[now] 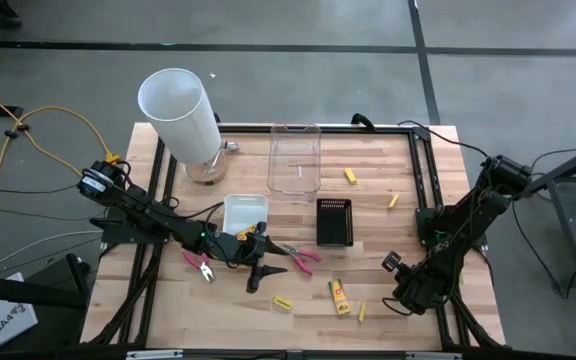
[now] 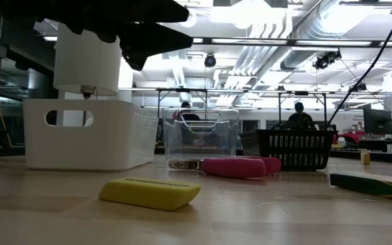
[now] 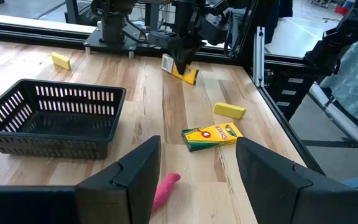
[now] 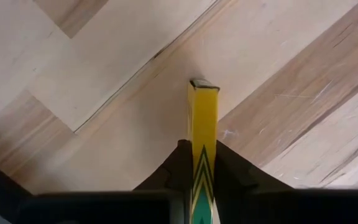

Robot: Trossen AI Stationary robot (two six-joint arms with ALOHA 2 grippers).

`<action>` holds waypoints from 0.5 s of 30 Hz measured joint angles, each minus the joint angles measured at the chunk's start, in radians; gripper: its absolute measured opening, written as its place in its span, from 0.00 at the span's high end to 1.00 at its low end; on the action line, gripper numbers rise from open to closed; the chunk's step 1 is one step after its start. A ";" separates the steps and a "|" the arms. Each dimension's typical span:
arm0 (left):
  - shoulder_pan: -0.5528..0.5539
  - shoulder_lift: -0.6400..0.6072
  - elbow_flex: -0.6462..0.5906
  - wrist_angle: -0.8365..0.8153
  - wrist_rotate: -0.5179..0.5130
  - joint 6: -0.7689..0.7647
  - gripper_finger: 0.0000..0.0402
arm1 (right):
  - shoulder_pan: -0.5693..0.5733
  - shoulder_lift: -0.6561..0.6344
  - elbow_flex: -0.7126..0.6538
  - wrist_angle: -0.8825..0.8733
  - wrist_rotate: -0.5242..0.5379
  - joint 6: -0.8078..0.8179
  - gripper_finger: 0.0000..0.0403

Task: Pick & Place School Supplies
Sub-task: Put the right box of crayon into the white bin

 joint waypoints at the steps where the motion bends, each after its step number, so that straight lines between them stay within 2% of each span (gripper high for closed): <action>1: 0.000 0.000 0.000 0.000 0.000 0.000 0.50 | 0.000 0.000 0.000 0.000 -0.001 0.000 0.93; 8: 0.000 0.000 0.000 0.000 0.000 0.000 0.50 | 0.000 0.000 0.000 0.000 0.001 0.000 0.91; 15: 0.000 0.000 0.000 0.000 0.000 0.000 0.50 | 0.000 0.000 0.011 -0.001 0.003 0.000 0.94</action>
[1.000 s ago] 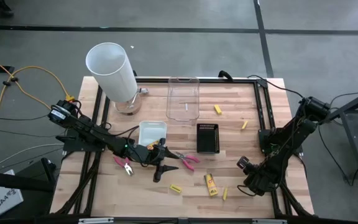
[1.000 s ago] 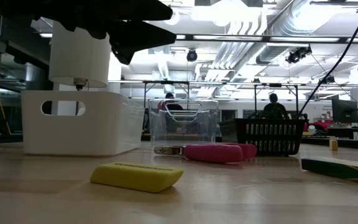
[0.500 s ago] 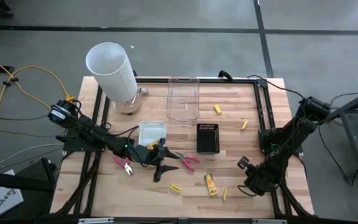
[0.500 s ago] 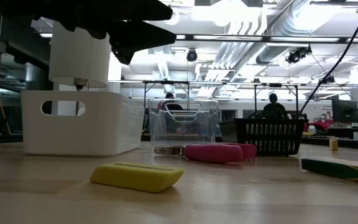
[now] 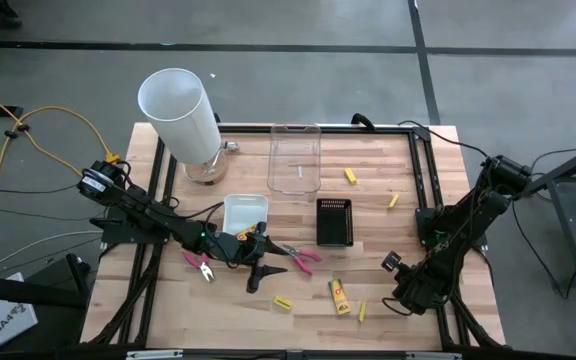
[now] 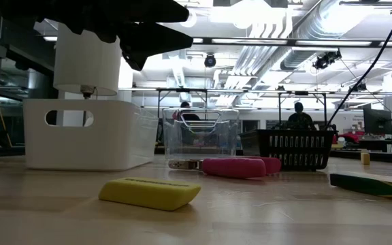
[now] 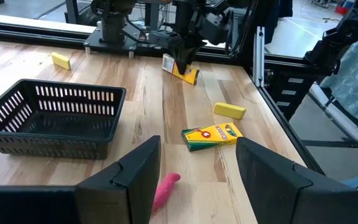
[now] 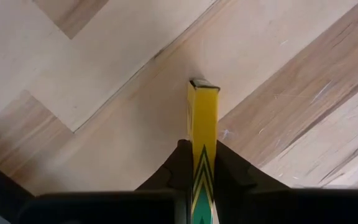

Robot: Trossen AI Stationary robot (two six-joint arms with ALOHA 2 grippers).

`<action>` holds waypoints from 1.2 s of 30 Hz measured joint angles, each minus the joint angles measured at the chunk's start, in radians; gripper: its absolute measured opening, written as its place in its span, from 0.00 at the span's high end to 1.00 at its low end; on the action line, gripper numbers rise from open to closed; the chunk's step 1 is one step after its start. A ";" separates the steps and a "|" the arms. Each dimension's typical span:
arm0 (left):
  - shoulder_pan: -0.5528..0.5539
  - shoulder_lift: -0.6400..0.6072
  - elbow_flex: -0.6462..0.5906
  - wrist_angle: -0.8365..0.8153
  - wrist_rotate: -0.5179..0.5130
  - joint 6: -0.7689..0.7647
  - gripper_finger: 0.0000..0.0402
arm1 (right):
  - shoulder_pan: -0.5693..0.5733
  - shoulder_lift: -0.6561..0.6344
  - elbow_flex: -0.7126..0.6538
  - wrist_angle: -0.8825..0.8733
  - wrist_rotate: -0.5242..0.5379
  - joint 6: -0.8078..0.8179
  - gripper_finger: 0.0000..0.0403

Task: Pick & Place School Supplies
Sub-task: Put the right box of crayon into the white bin

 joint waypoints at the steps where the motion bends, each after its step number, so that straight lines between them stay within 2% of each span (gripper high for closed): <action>1: 0.000 0.000 0.000 0.000 0.000 0.000 0.50 | 0.000 0.000 0.011 0.001 0.004 0.000 0.93; 9: 0.000 0.000 0.000 0.000 0.000 0.000 0.50 | -0.009 0.000 0.137 -0.004 0.062 0.000 0.93; 17: 0.000 0.000 0.000 0.000 0.001 0.018 0.50 | -0.074 0.000 0.253 0.055 0.248 -0.007 0.93; 20: 0.000 0.000 0.000 0.005 0.000 0.057 0.50 | -0.114 0.000 0.258 0.153 0.316 -0.012 0.93; 27: -0.004 0.000 0.000 0.066 0.023 0.187 0.50 | -0.208 0.000 0.258 0.420 0.430 -0.136 0.93; 36: -0.003 0.000 0.000 0.136 0.035 0.302 0.50 | -0.310 0.000 0.258 0.731 0.452 -0.290 0.93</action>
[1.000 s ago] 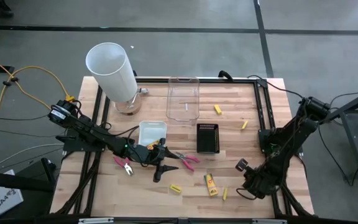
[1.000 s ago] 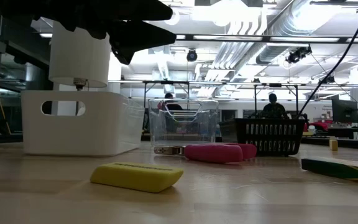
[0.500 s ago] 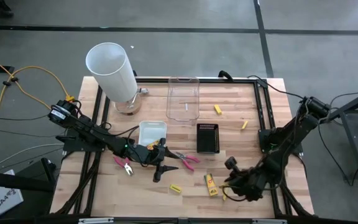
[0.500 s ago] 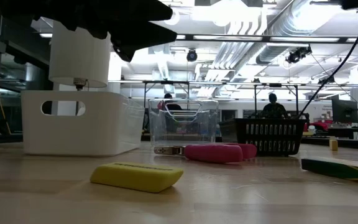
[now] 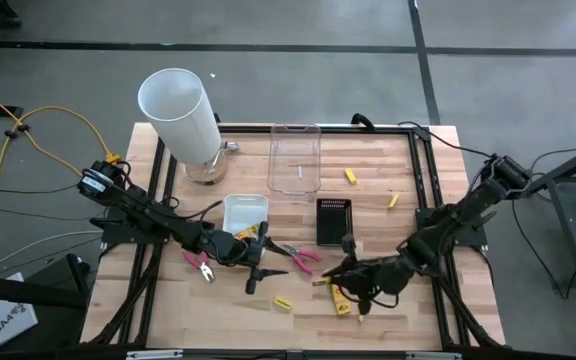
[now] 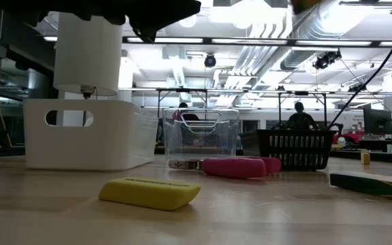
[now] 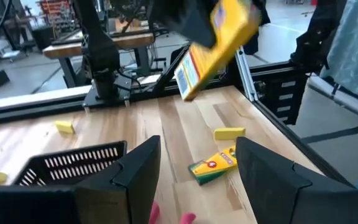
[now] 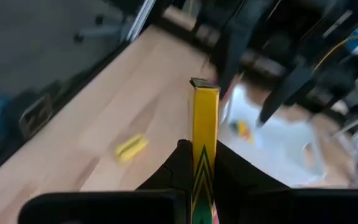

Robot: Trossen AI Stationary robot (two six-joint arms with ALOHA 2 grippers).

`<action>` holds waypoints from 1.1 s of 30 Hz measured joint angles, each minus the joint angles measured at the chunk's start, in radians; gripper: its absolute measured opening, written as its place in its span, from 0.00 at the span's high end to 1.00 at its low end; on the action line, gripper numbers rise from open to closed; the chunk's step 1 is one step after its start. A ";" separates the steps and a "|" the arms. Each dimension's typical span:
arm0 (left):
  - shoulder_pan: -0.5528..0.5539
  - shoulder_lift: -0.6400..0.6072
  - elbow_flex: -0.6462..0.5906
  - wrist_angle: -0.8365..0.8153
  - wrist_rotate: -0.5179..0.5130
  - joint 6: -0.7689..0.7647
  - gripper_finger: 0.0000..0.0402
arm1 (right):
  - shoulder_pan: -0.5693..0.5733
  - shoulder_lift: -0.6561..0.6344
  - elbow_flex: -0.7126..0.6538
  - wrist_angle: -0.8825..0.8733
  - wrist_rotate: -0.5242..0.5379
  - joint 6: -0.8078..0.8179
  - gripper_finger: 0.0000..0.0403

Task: Pick & Place School Supplies
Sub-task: Put the right box of crayon into the white bin

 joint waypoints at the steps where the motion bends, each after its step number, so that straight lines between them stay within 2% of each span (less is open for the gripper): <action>1: 0.000 0.000 0.000 0.001 0.000 0.010 0.50 | -0.010 0.000 0.000 0.036 0.000 -0.020 0.93; 7: 0.000 0.000 0.000 0.087 -0.001 0.098 0.50 | -0.079 0.000 0.000 0.203 -0.013 -0.060 0.93; 14: 0.010 0.000 0.000 0.177 0.000 0.153 0.50 | -0.148 0.014 0.000 0.321 -0.106 -0.061 0.93; 18: 0.030 0.000 0.000 0.198 -0.001 0.151 0.50 | -0.171 0.021 0.000 0.357 -0.164 -0.087 0.93; 33: 0.063 0.000 0.000 0.229 0.001 0.132 0.50 | -0.241 0.119 -0.001 0.513 -0.193 -0.190 0.93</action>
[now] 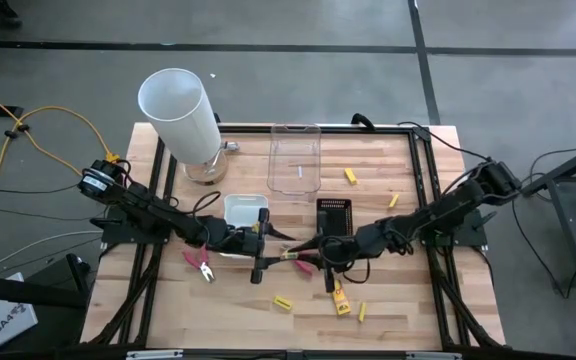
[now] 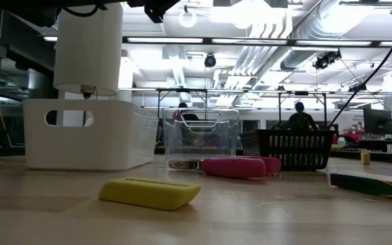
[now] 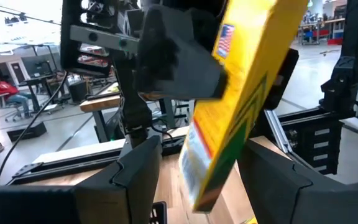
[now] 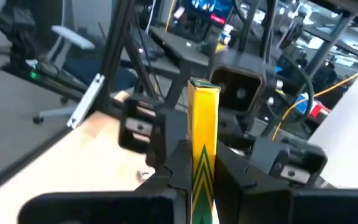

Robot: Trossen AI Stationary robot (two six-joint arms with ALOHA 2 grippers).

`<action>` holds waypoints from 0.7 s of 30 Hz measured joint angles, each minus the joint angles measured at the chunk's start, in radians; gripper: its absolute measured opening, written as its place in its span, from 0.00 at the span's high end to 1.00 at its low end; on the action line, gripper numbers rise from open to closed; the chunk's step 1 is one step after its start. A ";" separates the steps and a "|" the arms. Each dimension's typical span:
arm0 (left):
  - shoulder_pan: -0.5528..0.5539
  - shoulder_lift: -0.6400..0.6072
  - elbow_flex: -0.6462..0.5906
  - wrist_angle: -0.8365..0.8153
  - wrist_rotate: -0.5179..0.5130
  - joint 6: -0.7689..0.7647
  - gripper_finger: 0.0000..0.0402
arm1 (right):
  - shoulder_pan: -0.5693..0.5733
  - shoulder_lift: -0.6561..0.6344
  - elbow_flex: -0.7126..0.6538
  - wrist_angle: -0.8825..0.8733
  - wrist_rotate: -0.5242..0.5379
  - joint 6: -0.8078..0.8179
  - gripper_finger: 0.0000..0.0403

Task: Pick & Place School Supplies
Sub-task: Put the right box of crayon into the white bin

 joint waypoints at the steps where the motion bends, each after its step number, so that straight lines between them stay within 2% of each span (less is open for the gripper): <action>1: 0.000 0.000 0.000 0.000 0.000 0.000 0.50 | -0.003 0.000 0.000 0.009 -0.007 0.000 0.93; 8: 0.000 0.000 0.000 -0.001 -0.001 0.005 0.52 | -0.017 -0.003 0.000 0.038 -0.020 0.000 0.93; 21: 0.000 0.000 0.000 -0.003 -0.002 0.003 0.75 | -0.017 -0.002 0.000 0.032 -0.021 -0.001 0.93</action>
